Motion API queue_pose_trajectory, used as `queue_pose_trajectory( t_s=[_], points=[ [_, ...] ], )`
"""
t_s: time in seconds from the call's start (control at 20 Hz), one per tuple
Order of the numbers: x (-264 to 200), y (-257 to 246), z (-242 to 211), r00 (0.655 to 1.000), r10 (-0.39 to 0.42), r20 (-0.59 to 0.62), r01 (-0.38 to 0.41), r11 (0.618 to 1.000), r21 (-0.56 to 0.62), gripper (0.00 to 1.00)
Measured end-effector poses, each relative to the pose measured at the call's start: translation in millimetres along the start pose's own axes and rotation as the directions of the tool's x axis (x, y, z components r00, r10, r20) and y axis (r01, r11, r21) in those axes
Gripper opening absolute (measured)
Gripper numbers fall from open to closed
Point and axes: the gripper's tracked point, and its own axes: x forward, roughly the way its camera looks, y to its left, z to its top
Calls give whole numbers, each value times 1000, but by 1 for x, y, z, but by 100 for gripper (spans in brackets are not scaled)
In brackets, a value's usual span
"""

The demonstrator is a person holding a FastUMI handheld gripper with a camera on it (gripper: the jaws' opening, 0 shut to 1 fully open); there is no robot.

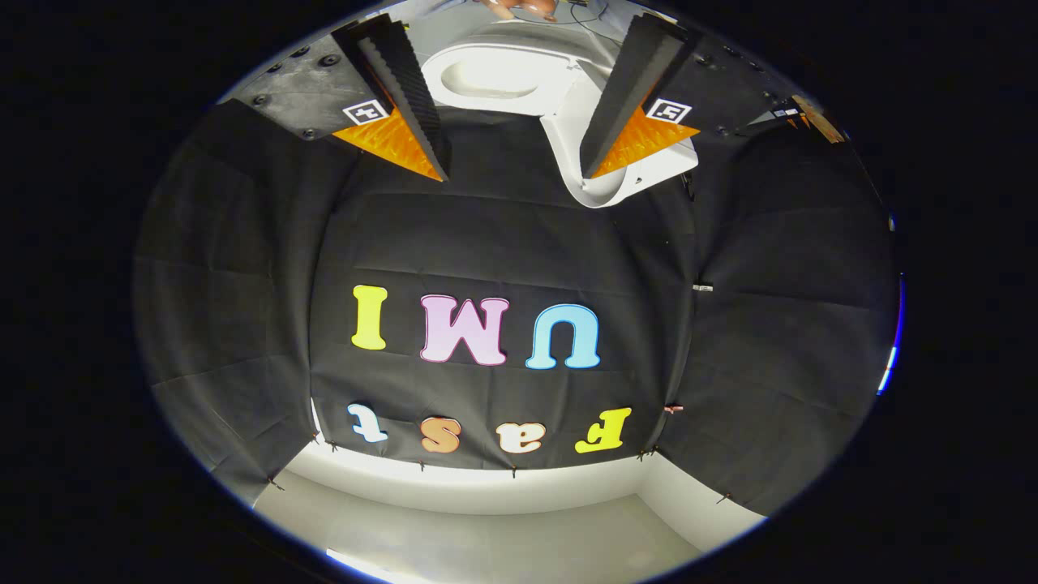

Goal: Open the toilet lid.

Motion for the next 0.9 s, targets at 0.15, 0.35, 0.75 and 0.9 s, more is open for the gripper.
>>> queue_pose_trajectory(
  t_s=[0.15, 0.35, 0.75, 0.9],
  points=[
    [1, 0, 0, 1000, 2, 0, -2, 1000, 3, 99],
    [1, 0, 1, 1000, 1, 0, -1, 1000, 2, 99],
    [1, -2, 0, 1000, -2, -3, 2, 1000, 6, 99],
    [0, -1, 1, 1000, -3, 0, 3, 1000, 5, 99]
  ],
)
